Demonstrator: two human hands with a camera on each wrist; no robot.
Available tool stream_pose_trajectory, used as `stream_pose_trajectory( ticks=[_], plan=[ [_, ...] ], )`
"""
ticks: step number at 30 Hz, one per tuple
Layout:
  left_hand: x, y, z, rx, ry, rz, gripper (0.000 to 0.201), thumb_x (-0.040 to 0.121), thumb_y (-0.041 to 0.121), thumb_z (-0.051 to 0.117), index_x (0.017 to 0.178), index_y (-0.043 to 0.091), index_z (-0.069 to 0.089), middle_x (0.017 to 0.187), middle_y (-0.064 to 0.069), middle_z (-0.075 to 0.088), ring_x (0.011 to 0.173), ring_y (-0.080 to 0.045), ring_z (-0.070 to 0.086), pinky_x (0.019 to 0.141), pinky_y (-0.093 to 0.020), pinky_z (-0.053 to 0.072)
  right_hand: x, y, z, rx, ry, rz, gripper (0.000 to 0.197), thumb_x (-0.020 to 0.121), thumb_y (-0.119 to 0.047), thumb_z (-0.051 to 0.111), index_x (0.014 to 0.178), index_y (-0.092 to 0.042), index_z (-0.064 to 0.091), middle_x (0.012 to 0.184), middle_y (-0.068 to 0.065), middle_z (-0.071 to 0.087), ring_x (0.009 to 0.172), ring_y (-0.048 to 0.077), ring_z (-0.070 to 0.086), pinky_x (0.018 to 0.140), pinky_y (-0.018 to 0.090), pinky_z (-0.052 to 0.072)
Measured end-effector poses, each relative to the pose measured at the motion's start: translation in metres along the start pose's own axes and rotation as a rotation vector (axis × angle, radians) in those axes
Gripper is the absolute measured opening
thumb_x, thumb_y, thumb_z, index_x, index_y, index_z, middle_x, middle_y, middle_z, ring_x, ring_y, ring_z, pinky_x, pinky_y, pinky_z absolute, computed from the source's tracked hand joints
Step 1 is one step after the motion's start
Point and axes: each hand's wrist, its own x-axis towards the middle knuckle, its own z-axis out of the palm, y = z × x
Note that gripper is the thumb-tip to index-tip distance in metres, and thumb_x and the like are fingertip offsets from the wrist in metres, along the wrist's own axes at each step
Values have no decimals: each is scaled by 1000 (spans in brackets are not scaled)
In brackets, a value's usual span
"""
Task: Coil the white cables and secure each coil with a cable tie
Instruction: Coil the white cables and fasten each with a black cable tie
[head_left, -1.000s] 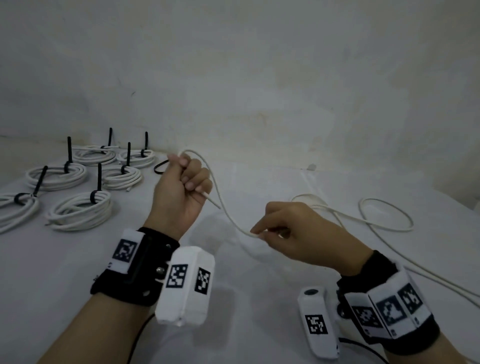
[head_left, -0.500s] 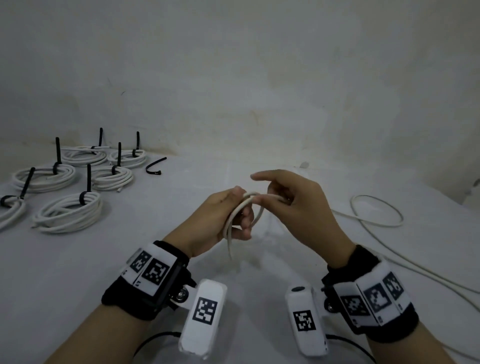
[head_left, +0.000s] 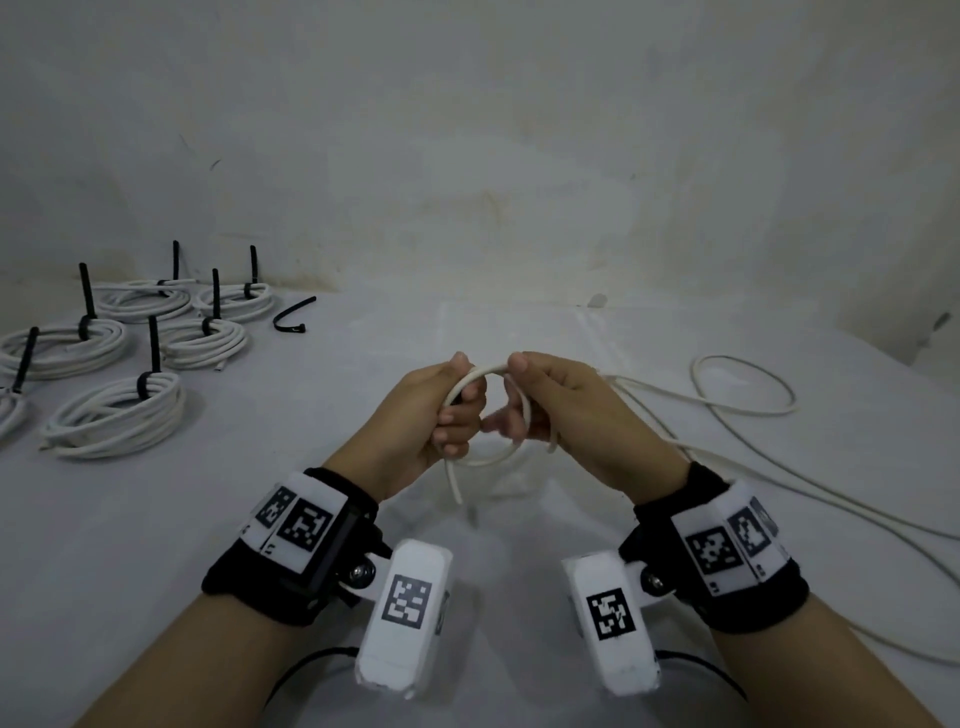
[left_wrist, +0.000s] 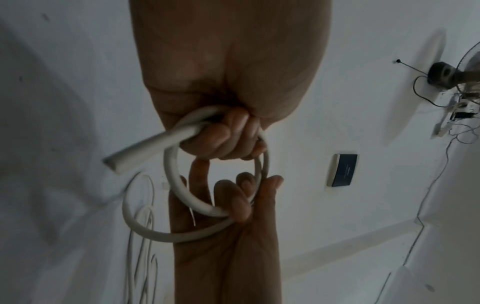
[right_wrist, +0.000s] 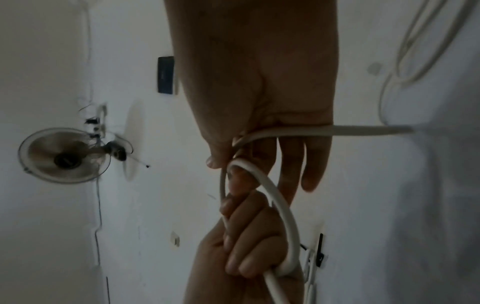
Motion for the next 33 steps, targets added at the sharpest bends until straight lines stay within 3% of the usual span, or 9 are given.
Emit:
stream_pose_trajectory(
  ticks=[3, 6, 9, 13, 17, 21, 25, 29, 33],
  plan=[
    [0, 2, -1, -96, -46, -41, 48, 99, 44, 27, 64, 14, 41, 47, 6, 24, 37, -6, 24, 41, -18, 30, 0, -2, 5, 58, 7, 44, 39, 98, -38, 42, 69, -11, 44, 46, -2, 41, 49, 19, 56, 67, 35, 55],
    [-1, 3, 0, -132, -61, -50, 38, 91, 41, 39, 64, 14, 42, 48, 6, 26, 39, -7, 27, 42, -18, 34, 1, -4, 9, 40, 52, 42, 42, 100, -37, 42, 65, -12, 40, 44, -4, 33, 39, 14, 41, 57, 32, 53],
    [-1, 1, 2, -201, -98, -31, 24, 84, 31, 45, 72, 11, 48, 52, 5, 32, 41, -7, 31, 44, -17, 37, 2, -3, 8, 49, 75, 58, 44, 100, -38, 41, 64, -13, 39, 44, -5, 31, 38, 14, 36, 53, 30, 50],
    [1, -2, 0, -316, -103, -17, 21, 83, 23, 45, 77, 6, 56, 51, 5, 33, 41, -5, 32, 43, -16, 36, 2, 1, 3, 75, 47, 59, 44, 99, -38, 40, 67, -10, 47, 46, 2, 45, 42, 17, 52, 63, 39, 54],
    [5, -2, -6, -455, -62, -6, 31, 81, 19, 45, 67, 5, 70, 50, 6, 34, 40, -4, 33, 41, -16, 37, 1, 4, 2, 157, -26, 48, 39, 100, -33, 37, 74, -7, 51, 55, 6, 54, 58, 20, 65, 65, 30, 55],
    [3, -1, -7, -390, -61, -23, 33, 80, 19, 45, 71, 5, 73, 50, 5, 35, 38, -3, 31, 40, -15, 35, -1, 4, 0, 119, -42, 52, 38, 100, -32, 36, 76, -7, 52, 53, 5, 53, 58, 22, 66, 59, 23, 52],
    [0, 2, -8, -309, -77, -85, 37, 81, 32, 46, 79, 4, 70, 46, 5, 32, 35, -3, 28, 37, -15, 33, -1, 4, 0, 30, -42, 28, 39, 100, -34, 37, 78, -7, 54, 48, 6, 52, 55, 24, 67, 53, 19, 48],
    [2, -2, -12, -303, -112, -77, 35, 85, 26, 44, 82, 6, 72, 46, 9, 27, 36, 0, 25, 36, -13, 27, 0, 6, 0, 27, -53, 36, 38, 99, -35, 39, 79, -7, 56, 54, 11, 57, 63, 27, 69, 58, 26, 54],
    [7, -1, -22, -432, -104, -28, 30, 84, 23, 48, 84, 7, 74, 47, 9, 27, 38, -1, 19, 35, -12, 24, 5, 14, -13, -289, 27, -92, 36, 101, -27, 40, 78, -8, 61, 65, 5, 67, 64, 13, 67, 63, 20, 49]
  ],
)
